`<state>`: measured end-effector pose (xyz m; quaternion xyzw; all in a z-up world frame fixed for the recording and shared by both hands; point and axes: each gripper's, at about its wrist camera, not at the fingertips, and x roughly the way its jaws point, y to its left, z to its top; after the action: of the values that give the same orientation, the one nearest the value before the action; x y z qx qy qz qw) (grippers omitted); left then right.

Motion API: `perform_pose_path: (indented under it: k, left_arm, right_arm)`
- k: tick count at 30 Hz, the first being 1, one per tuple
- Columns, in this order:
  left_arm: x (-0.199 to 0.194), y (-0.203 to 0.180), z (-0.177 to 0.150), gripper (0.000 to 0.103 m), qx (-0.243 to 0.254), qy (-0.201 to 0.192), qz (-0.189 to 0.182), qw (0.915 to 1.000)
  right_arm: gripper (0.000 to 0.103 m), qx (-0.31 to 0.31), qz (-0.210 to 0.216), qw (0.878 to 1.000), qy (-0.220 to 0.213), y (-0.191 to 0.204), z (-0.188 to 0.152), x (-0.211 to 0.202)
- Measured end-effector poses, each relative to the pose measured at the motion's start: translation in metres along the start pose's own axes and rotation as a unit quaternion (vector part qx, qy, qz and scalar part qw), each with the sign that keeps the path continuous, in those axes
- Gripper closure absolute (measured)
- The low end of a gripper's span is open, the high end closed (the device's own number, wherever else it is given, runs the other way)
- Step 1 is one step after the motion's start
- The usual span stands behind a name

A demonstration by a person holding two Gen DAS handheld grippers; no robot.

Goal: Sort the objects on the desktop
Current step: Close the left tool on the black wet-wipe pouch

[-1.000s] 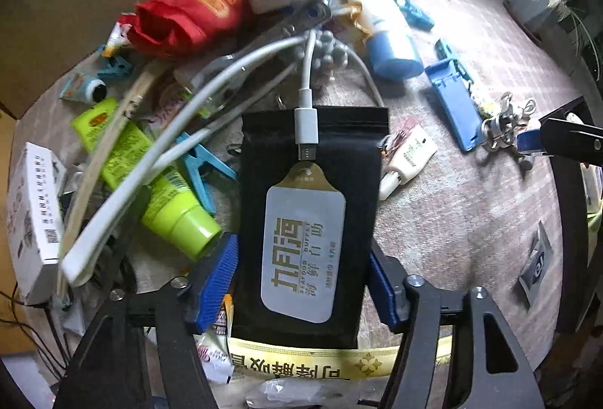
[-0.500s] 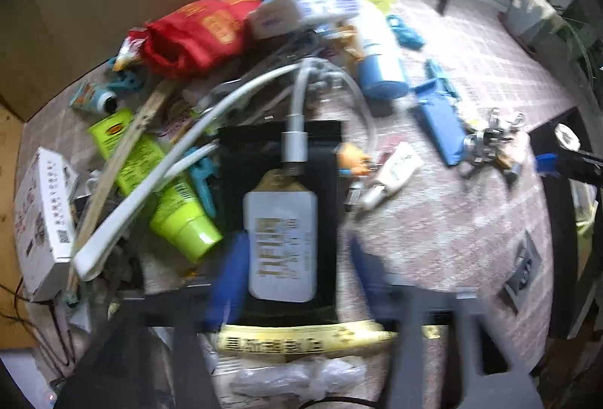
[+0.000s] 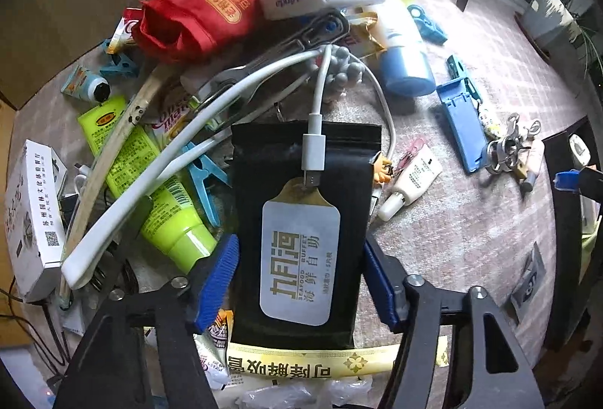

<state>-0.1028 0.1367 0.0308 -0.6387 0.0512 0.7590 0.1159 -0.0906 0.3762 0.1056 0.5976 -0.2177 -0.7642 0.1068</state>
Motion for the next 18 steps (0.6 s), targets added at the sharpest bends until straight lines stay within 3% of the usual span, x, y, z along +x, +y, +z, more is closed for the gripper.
perform_pose_path:
  k: [2, 5, 6, 7, 8, 10, 18]
  left_arm:
    - [-0.008, -0.002, -0.001, 0.064, 0.002, -0.005, -0.006, 1.0]
    - [-0.016, -0.008, -0.002, 0.068, 0.01, -0.013, -0.007, 0.9998]
    - [-0.016, -0.006, -0.002, 0.066, 0.01, -0.01, -0.009, 0.9999]
    - [-0.014, -0.006, -0.002, 0.057, 0.006, -0.005, -0.008, 0.9999]
    - [-0.009, -0.005, -0.002, 0.041, 0.001, 0.003, -0.002, 1.0]
    - [-0.003, -0.003, -0.004, 0.029, -0.008, 0.015, -0.011, 0.9998]
    - [0.003, 0.012, -0.013, 0.028, -0.041, 0.018, -0.041, 0.9981]
  right_arm:
    - [0.054, 0.002, 0.001, 1.0, -0.003, -0.001, 0.0, -0.002]
    - [0.054, 0.005, 0.004, 1.0, -0.005, -0.004, 0.001, -0.004]
    - [0.054, 0.006, 0.003, 1.0, -0.005, -0.004, 0.001, -0.005]
    - [0.054, 0.007, 0.003, 1.0, -0.005, -0.004, 0.001, -0.006]
    - [0.054, 0.007, 0.004, 1.0, -0.005, -0.005, 0.0, -0.006]
    - [0.054, 0.006, 0.003, 1.0, -0.005, -0.005, -0.002, -0.008]
    - [0.054, 0.014, 0.001, 1.0, 0.005, -0.011, -0.003, 0.0]
